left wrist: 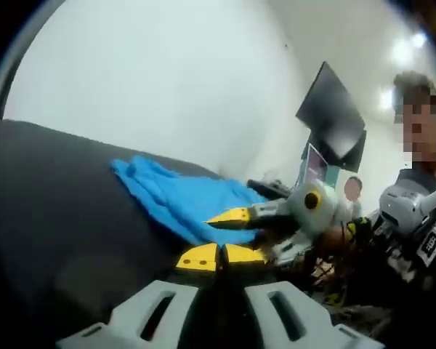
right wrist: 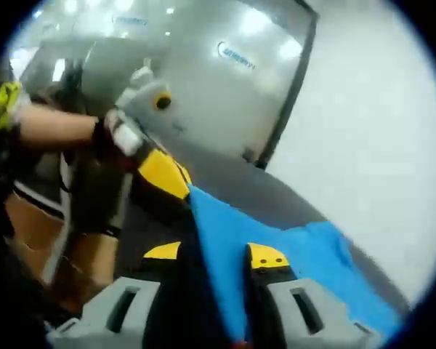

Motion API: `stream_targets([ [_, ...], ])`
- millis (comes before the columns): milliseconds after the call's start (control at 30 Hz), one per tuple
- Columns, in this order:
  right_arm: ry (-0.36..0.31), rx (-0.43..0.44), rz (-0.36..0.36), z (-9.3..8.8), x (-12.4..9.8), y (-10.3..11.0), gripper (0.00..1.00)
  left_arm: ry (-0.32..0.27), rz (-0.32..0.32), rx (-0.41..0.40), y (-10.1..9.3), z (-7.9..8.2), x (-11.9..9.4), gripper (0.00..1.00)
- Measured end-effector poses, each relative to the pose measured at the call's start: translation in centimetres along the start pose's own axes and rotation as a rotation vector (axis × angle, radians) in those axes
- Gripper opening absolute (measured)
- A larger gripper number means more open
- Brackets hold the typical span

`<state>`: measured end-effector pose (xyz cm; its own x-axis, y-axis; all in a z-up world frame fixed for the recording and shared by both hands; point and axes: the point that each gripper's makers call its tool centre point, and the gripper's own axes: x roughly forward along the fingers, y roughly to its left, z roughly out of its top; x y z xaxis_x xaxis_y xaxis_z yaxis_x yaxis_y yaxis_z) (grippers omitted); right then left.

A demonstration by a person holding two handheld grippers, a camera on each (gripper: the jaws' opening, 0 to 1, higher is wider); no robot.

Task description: Spread out the cloth and fold it

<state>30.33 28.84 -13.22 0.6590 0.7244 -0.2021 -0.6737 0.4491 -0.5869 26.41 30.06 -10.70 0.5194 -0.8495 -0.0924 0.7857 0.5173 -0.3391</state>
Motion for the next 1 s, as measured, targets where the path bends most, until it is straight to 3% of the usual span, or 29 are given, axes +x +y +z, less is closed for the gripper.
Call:
stream_targets([
  [67, 0.021, -0.119, -0.070, -0.1, 0.5, -1.1, 0.00, 0.011, 0.003, 0.027, -0.3, 0.1, 0.0, 0.02],
  [100, 0.013, -0.117, -0.004, -0.2, 0.4, -0.5, 0.00, 0.016, 0.009, 0.045, -0.2, 0.0, 0.0, 0.02],
  [167, 0.036, 0.144, 0.079, -0.7, -0.5, -0.6, 0.00, -0.002, 0.023, 0.129, 0.0, 0.1, -0.5, 0.05],
  [300, -0.096, 0.366, 0.138, 1.7, -3.9, -3.6, 0.00, -0.156, 0.075, 0.266, 1.0, 2.7, -1.4, 0.39],
  [333, -0.114, 0.414, 0.152, 2.0, -4.6, -3.9, 0.00, -0.146, 0.100, 0.354, 1.2, 2.9, -1.3, 0.44],
  [400, -0.150, 0.521, 0.185, 3.2, -6.7, -5.0, 0.00, -0.070, 0.150, 0.579, 1.3, 2.7, 0.0, 0.46],
  [467, -0.166, 0.587, 0.201, 3.7, -7.5, -5.9, 0.00, -0.015, 0.162, 0.733, 1.1, 2.8, 2.0, 0.46],
  [567, -0.195, 0.588, 0.208, 5.1, -8.9, -6.8, 0.00, -0.002, 0.149, 0.817, 1.3, 3.3, 5.5, 0.47],
  [700, -0.236, 0.546, 0.234, 6.8, -11.2, -7.5, 0.00, 0.051, 0.161, 0.843, 3.4, 3.5, 9.0, 0.52],
  [800, -0.256, 0.538, 0.270, 7.6, -13.3, -8.0, 0.00, 0.127, 0.145, 0.927, 4.6, 2.4, 10.9, 0.60],
  [833, -0.263, 0.540, 0.283, 7.8, -14.0, -8.2, 0.00, 0.176, 0.152, 1.007, 5.0, 1.7, 11.6, 0.61],
  [900, -0.277, 0.538, 0.284, 8.0, -15.5, -9.1, 0.00, 0.213, 0.165, 1.124, 5.2, 1.0, 12.5, 0.53],
  [933, -0.284, 0.536, 0.281, 8.0, -16.1, -9.6, 0.00, 0.184, 0.152, 1.101, 4.6, 1.0, 13.0, 0.47],
  [1000, -0.298, 0.536, 0.269, 7.9, -17.2, -10.8, 0.00, 0.231, 0.083, 1.124, 3.6, 0.3, 13.5, 0.36],
])
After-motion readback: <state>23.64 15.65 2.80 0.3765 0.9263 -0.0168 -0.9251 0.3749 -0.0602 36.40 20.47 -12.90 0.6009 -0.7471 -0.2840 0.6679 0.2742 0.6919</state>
